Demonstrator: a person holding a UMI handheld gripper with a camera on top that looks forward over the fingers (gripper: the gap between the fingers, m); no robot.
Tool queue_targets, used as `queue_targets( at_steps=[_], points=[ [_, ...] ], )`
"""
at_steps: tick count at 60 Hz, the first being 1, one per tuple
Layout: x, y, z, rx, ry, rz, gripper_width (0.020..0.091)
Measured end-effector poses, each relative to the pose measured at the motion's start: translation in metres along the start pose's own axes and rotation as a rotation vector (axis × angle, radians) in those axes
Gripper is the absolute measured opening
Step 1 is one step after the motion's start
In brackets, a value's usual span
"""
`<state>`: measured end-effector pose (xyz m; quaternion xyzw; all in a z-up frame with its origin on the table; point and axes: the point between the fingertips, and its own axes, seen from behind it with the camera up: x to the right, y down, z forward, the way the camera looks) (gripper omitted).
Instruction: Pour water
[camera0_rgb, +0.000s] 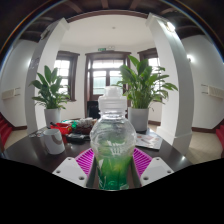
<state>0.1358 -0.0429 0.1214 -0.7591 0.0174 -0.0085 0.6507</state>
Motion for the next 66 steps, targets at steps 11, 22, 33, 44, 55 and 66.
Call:
queue_targets(
  at_steps=[11, 22, 33, 44, 55, 66],
  points=[
    [0.031, 0.014, 0.005, 0.066, 0.056, -0.035, 0.0373],
    [0.024, 0.013, 0.01, 0.029, 0.076, -0.093, 0.0353],
    [0.007, 0.003, 0.033, -0.028, 0.061, -0.407, 0.0353],
    [-0.026, -0.029, 0.088, -0.011, 0.045, -0.943, 0.0353],
    [-0.068, -0.049, 0.139, 0.023, 0.053, -1.455, 0.0353],
    [-0.103, -0.058, 0.159, 0.06, 0.06, -1.796, 0.0354]
  ],
)
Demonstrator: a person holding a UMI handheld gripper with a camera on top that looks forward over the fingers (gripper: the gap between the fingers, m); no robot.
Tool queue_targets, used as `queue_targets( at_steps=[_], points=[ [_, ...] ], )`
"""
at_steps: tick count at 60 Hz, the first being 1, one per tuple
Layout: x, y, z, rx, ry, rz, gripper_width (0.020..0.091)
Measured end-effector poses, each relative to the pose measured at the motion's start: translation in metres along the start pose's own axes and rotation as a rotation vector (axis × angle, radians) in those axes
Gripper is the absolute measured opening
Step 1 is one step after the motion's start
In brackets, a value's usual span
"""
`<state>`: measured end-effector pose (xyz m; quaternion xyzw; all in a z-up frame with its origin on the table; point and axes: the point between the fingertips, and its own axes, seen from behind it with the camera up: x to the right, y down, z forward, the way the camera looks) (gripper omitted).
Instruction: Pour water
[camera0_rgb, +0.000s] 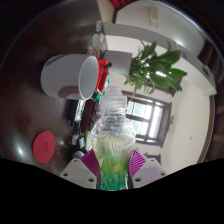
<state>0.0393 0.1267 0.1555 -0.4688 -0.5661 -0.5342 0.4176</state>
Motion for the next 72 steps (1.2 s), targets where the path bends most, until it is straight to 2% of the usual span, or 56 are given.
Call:
queue_targets(
  at_steps=[12, 27, 33, 39, 40, 41, 46, 47, 52, 54, 56, 61, 62, 68, 72],
  points=[
    [0.024, -0.022, 0.013, 0.03, 0.102, -0.374, 0.0357],
    [0.028, -0.024, 0.014, 0.035, 0.113, -0.331, 0.0356],
    [0.03, -0.02, 0.005, 0.041, 0.096, -0.082, 0.0357],
    [0.024, -0.007, -0.001, 0.043, -0.004, 0.343, 0.0358],
    [0.022, -0.008, -0.004, 0.024, -0.009, 0.425, 0.0356],
    [0.025, -0.001, -0.004, 0.047, -0.036, 0.504, 0.0356],
    [0.033, 0.006, -0.011, 0.07, -0.117, 0.877, 0.0356],
    [0.025, -0.002, -0.01, 0.046, -0.101, 0.956, 0.0357],
    [0.028, 0.011, -0.011, 0.104, -0.194, 1.288, 0.0356],
    [0.02, -0.001, -0.013, 0.084, -0.212, 1.414, 0.0356],
    [0.014, 0.011, -0.008, 0.101, -0.253, 1.517, 0.0357],
    [0.001, 0.024, -0.004, 0.106, -0.273, 1.693, 0.0356],
    [0.0, 0.007, -0.008, 0.091, -0.257, 1.712, 0.0355],
    [-0.013, 0.022, -0.002, 0.144, -0.248, 1.773, 0.0354],
    [-0.02, 0.016, 0.0, 0.147, -0.251, 1.795, 0.0355]
  ],
)
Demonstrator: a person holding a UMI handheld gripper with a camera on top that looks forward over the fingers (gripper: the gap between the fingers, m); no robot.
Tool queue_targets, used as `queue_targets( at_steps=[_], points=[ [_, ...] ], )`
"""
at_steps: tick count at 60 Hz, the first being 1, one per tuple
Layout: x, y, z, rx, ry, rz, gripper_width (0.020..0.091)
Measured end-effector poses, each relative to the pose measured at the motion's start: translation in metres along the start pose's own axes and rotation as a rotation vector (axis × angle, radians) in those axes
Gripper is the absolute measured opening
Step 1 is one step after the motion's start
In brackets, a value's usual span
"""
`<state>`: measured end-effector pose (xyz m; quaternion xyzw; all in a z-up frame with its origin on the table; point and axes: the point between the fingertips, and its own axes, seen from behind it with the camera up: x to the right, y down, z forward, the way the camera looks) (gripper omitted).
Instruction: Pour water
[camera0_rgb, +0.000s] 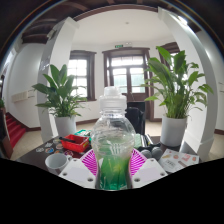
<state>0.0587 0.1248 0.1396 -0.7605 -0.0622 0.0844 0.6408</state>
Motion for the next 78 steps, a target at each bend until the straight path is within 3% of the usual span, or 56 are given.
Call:
queue_targets(
  at_steps=[10, 11, 22, 32, 34, 35, 37, 38, 42, 48, 65, 74, 78],
  points=[
    [-0.003, 0.042, 0.009, -0.025, -0.002, -0.028, 0.0377],
    [-0.004, 0.033, 0.009, 0.024, -0.006, -0.029, 0.0372],
    [0.0, 0.038, 0.004, 0.035, 0.025, -0.039, 0.0369],
    [-0.003, 0.039, 0.001, -0.003, 0.039, -0.046, 0.0559],
    [0.001, 0.042, 0.003, -0.02, 0.049, -0.043, 0.0657],
    [0.002, 0.043, 0.001, -0.029, 0.056, -0.042, 0.0751],
    [0.003, 0.043, -0.003, -0.037, 0.068, -0.039, 0.0859],
    [0.004, 0.044, -0.007, -0.038, 0.075, -0.038, 0.0873],
    [0.008, 0.045, -0.029, -0.043, 0.116, -0.04, 0.084],
    [0.005, 0.05, -0.07, -0.049, 0.151, -0.022, 0.0857],
    [-0.011, 0.047, -0.188, -0.158, 0.209, 0.065, 0.0857],
    [-0.011, 0.039, -0.225, -0.177, 0.231, 0.059, 0.0855],
    [-0.006, 0.028, -0.238, -0.145, 0.251, 0.063, 0.0854]
  ],
)
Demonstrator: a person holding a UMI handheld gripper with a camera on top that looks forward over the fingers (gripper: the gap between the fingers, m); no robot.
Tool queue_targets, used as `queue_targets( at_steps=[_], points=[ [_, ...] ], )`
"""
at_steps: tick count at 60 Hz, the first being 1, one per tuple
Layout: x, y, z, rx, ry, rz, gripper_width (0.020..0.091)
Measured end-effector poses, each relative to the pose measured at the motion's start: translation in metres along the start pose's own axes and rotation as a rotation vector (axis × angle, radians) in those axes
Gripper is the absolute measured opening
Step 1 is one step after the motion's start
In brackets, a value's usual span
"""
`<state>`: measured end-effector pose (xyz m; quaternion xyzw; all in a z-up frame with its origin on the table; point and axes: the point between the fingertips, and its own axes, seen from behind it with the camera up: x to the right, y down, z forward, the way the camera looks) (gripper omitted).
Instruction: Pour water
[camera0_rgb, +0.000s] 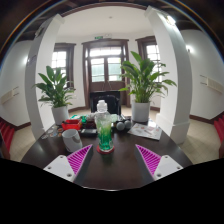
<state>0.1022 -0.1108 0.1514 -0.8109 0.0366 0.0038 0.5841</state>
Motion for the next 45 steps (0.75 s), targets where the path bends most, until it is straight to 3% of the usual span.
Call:
queue_targets(
  at_steps=[35, 45],
  points=[
    [0.001, -0.007, -0.035, 0.04, 0.022, 0.016, 0.0855],
    [-0.009, 0.004, -0.029, 0.014, 0.002, 0.014, 0.0853]
  ],
)
